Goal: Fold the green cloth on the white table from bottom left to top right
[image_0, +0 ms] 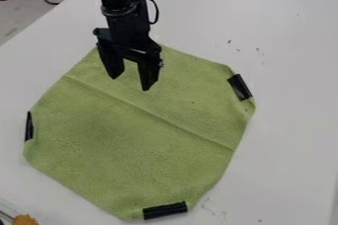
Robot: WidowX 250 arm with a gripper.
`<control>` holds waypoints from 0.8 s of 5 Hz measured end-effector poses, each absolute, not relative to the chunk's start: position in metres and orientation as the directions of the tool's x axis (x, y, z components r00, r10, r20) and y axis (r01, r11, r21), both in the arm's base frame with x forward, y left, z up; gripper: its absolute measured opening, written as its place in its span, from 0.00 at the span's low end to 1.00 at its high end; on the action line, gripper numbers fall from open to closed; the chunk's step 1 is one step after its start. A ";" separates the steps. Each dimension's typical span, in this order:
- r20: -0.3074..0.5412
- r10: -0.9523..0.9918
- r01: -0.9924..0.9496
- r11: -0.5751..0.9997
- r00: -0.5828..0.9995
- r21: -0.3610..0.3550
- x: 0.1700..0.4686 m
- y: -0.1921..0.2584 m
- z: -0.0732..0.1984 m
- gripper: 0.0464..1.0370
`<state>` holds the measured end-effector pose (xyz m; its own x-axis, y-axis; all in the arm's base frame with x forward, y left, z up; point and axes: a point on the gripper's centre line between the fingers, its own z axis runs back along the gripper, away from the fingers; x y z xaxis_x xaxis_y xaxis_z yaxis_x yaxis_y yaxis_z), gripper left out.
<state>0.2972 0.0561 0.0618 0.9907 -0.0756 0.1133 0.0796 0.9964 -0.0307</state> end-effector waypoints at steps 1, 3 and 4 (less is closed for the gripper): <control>0.090 -0.072 0.075 0.996 0.993 -0.038 0.294 0.056 0.054 0.96; 0.165 0.027 -0.025 1.000 0.986 -0.014 0.285 0.088 0.060 0.96; 0.173 0.117 -0.120 0.993 0.978 0.008 0.262 0.120 0.057 0.96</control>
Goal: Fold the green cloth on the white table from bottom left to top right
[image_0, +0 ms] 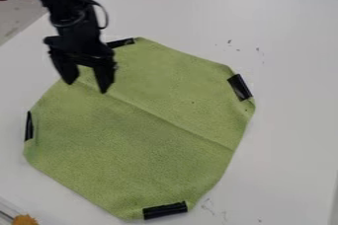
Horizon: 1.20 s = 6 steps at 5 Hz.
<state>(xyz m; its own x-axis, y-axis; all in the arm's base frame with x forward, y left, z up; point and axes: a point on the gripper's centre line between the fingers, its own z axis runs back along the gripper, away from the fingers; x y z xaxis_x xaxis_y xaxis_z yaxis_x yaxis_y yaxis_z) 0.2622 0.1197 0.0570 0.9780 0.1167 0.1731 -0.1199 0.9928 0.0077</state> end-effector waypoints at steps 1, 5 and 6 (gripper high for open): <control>0.152 0.192 -0.200 0.979 0.969 0.032 0.232 0.150 0.047 0.96; 0.100 0.264 -0.265 0.964 0.959 -0.009 0.185 0.178 0.015 0.96; 0.088 0.253 -0.254 0.967 0.963 -0.006 0.188 0.183 0.006 0.96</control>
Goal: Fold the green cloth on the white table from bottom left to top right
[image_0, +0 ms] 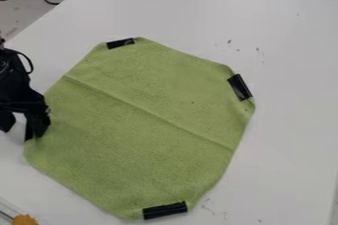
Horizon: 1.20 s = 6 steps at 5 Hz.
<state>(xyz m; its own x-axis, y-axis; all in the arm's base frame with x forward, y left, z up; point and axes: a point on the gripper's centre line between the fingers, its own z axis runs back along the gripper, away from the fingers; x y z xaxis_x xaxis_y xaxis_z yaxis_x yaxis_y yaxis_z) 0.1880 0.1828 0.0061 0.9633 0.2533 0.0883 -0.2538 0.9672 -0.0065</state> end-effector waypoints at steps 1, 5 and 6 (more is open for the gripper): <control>0.087 0.236 -0.237 0.971 0.968 0.002 0.190 0.186 0.004 0.93; 0.053 0.218 -0.221 0.975 0.974 0.040 0.199 0.179 0.017 0.04; 0.063 0.196 -0.202 0.975 0.978 0.088 0.209 0.176 0.038 0.02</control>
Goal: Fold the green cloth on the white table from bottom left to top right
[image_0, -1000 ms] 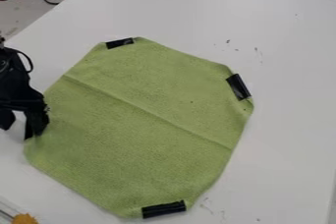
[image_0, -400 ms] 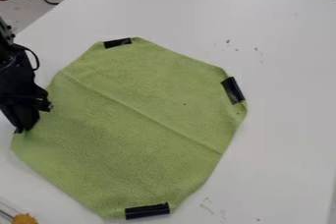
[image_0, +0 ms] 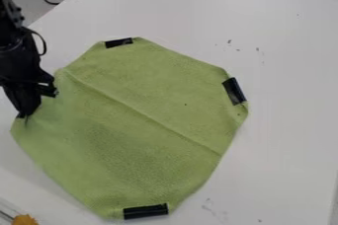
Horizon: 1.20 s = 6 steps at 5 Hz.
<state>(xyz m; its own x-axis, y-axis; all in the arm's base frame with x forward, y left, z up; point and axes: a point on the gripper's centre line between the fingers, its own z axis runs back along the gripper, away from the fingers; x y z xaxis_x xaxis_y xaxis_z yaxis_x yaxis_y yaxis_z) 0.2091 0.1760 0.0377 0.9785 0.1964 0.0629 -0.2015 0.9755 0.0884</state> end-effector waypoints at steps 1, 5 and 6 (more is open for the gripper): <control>0.096 0.167 -0.181 0.971 0.981 0.159 0.229 0.158 0.067 0.02; 0.070 0.082 -0.091 0.985 0.994 0.148 0.315 0.053 0.043 0.02; 0.053 0.090 -0.096 0.986 0.995 0.133 0.329 0.040 0.028 0.02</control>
